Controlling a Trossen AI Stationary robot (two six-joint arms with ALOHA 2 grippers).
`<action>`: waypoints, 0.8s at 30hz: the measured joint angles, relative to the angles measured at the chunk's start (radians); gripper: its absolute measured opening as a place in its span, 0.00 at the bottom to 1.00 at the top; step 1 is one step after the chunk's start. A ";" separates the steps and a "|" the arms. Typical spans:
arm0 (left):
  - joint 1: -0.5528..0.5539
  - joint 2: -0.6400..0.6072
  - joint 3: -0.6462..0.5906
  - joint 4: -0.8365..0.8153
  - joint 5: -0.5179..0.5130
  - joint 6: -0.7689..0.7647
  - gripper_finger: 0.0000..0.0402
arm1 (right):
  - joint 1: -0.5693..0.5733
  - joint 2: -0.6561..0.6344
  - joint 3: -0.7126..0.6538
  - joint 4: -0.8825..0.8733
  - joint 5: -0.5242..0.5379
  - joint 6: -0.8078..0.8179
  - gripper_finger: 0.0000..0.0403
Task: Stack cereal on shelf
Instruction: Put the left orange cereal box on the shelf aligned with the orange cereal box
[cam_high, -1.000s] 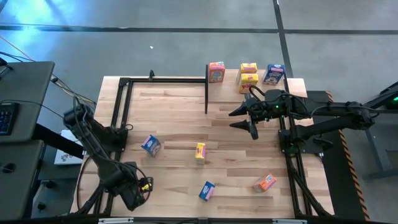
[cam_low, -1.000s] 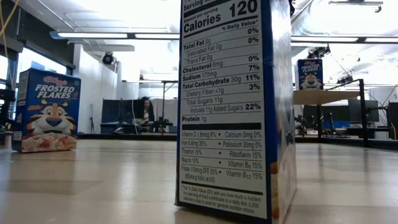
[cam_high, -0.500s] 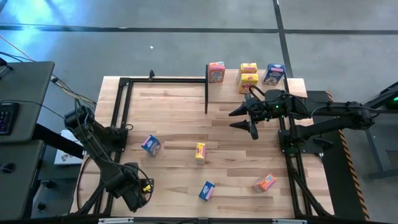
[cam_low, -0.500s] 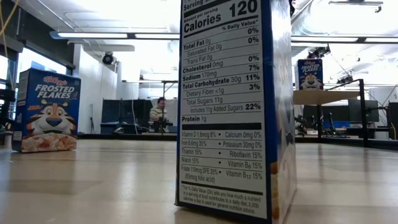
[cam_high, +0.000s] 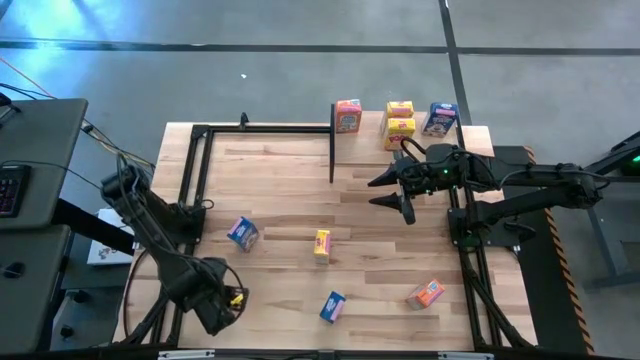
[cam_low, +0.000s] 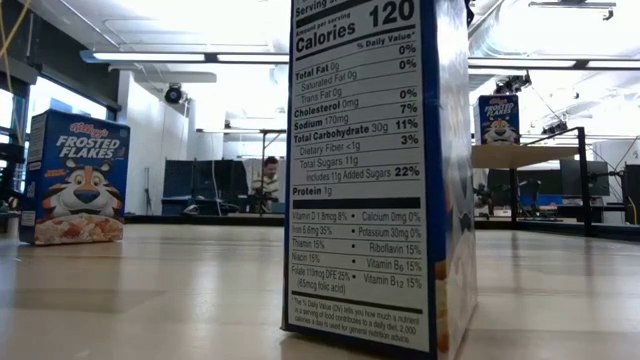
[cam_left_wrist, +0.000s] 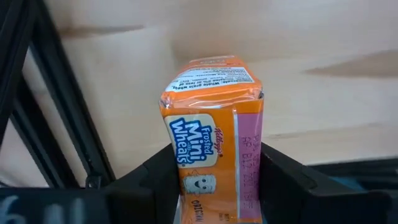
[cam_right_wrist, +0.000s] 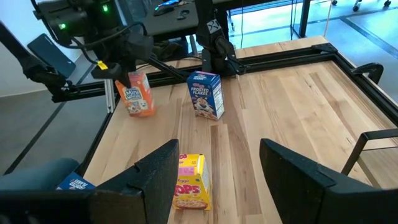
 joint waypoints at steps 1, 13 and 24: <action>0.005 -0.008 0.000 0.000 -0.012 0.032 0.42 | 0.000 0.000 0.000 0.000 0.000 0.000 0.54; 0.147 -0.098 0.000 -0.001 -0.108 0.469 0.42 | 0.000 0.000 0.000 0.000 0.000 0.000 0.54; 0.380 -0.146 0.001 0.002 -0.120 0.929 0.42 | 0.000 0.000 0.000 0.000 0.000 0.000 0.54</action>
